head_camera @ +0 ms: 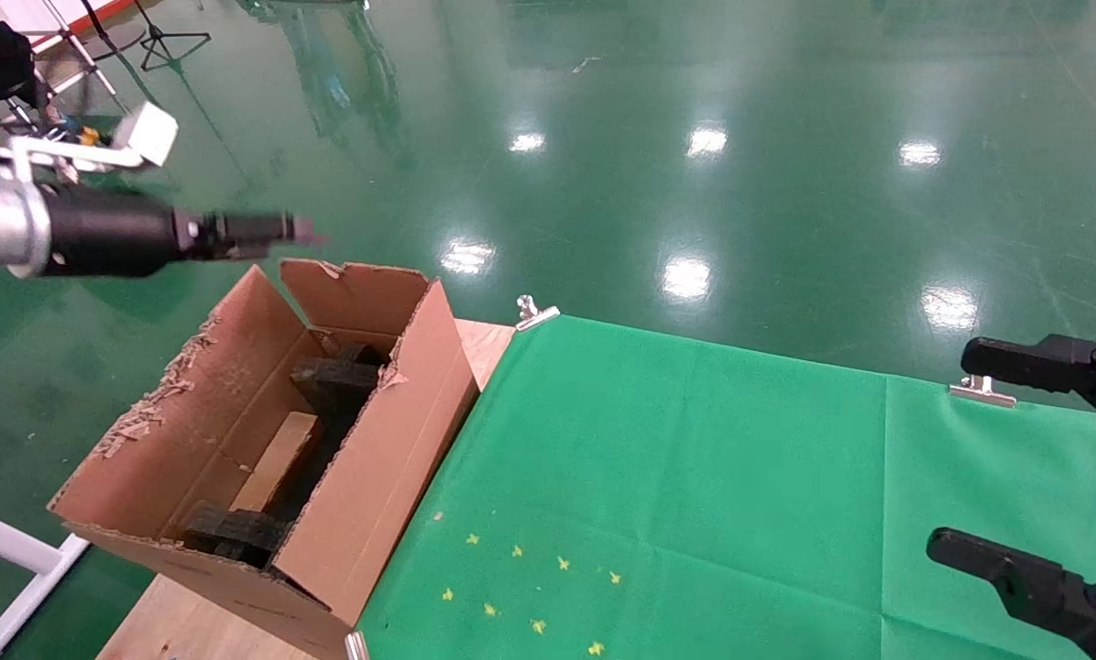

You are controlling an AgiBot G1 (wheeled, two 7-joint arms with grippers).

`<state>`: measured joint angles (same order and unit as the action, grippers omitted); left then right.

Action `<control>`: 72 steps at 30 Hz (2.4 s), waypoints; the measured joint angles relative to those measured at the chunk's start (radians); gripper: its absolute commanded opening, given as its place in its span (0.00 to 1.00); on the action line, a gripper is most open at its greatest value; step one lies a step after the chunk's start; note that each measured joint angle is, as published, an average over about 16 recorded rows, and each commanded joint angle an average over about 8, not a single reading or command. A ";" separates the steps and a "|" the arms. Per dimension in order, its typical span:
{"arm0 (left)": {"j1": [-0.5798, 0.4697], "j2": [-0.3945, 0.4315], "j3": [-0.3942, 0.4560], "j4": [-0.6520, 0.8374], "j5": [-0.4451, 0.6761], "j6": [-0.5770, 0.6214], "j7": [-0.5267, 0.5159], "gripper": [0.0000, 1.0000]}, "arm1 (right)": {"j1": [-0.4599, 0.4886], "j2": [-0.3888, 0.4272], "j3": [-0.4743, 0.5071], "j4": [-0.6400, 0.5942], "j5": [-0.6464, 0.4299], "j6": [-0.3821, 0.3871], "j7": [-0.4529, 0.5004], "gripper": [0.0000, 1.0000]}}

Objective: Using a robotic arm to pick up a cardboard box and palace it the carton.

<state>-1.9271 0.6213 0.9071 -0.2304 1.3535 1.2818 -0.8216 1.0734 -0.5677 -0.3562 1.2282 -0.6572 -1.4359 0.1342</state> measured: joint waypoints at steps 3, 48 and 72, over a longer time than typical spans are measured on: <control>-0.003 -0.018 -0.026 -0.016 -0.045 0.052 -0.026 1.00 | 0.000 0.000 0.000 0.000 0.000 0.000 0.000 1.00; 0.519 -0.019 -0.403 -0.651 -0.415 0.169 0.367 1.00 | 0.000 0.000 0.000 0.000 0.000 0.000 0.000 1.00; 0.833 -0.011 -0.614 -1.030 -0.611 0.212 0.616 1.00 | 0.000 0.000 0.000 0.000 0.000 0.000 0.000 1.00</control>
<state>-1.0940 0.6105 0.2927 -1.2605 0.7422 1.4938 -0.2059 1.0732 -0.5674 -0.3562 1.2278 -0.6569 -1.4357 0.1340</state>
